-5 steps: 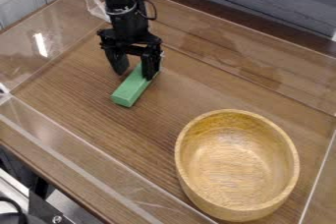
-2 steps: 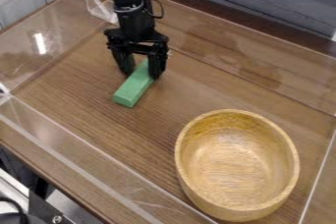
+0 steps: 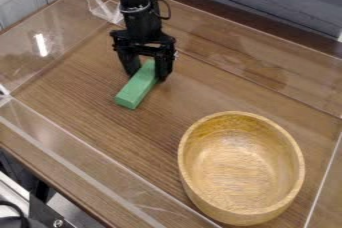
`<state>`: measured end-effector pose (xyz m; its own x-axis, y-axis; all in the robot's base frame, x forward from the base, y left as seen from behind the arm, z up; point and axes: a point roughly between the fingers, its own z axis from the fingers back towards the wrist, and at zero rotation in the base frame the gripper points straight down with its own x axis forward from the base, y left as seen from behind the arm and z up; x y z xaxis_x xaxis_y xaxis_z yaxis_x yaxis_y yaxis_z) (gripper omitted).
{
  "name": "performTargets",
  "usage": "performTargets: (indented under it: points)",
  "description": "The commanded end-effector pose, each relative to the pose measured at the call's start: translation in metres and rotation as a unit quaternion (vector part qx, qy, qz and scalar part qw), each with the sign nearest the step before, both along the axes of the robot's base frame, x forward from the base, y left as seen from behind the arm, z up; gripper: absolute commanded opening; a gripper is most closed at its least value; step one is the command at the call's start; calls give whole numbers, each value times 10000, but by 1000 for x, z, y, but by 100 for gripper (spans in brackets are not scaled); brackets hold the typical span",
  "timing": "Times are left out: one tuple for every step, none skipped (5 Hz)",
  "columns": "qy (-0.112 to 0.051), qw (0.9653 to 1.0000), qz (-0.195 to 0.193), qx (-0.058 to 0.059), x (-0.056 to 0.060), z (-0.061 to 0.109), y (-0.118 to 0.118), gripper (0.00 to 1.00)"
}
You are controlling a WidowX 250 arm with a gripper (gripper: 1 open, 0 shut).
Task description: Remove the green block from inside the brown bowl and put it on the table
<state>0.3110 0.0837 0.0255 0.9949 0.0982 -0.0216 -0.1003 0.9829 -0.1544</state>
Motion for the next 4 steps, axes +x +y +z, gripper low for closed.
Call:
performTargets:
  points:
    - [-235,9997,-42,53,12,14,-1,100]
    - [-198,9998,-43,24,13,12,-2,100]
    - [-158,9999,-42,-6,14,10,-4,100]
    - [-119,9999,-41,-34,15,9,-5,100]
